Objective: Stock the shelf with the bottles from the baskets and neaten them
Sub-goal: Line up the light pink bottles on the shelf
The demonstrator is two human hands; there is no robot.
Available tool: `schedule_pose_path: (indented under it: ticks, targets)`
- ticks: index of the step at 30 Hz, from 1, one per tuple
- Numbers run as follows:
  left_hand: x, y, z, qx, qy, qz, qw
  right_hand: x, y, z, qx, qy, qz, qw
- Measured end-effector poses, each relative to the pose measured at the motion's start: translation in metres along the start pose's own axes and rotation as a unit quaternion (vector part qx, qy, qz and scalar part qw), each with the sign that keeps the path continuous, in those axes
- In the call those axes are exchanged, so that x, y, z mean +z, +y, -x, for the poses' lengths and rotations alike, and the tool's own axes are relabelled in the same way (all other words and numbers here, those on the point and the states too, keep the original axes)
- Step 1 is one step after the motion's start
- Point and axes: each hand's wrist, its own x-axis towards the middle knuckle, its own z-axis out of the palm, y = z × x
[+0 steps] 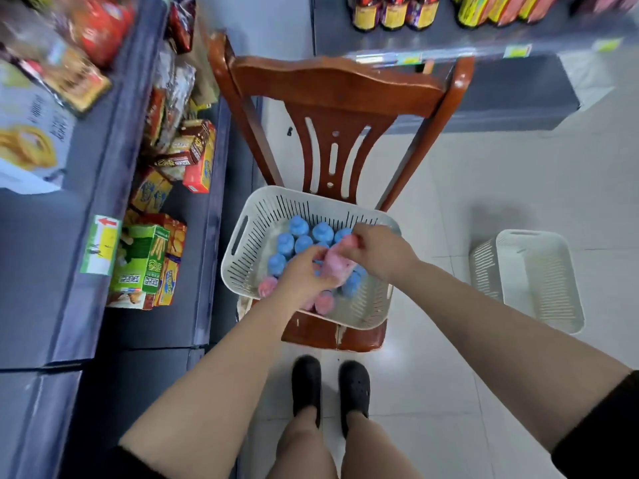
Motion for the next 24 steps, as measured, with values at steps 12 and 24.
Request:
schedule_pose_path:
  ticks: [12,24]
  targets:
    - [-0.113,0.104,0.118,0.198,0.268,0.131,0.934,-0.158,-0.17,0.061,-0.256,0.19,-0.012,0.948]
    - [-0.224,0.129,0.288,0.262,0.522,0.104,0.805,-0.191,-0.355,0.132,-0.515,0.174,-0.16,0.824]
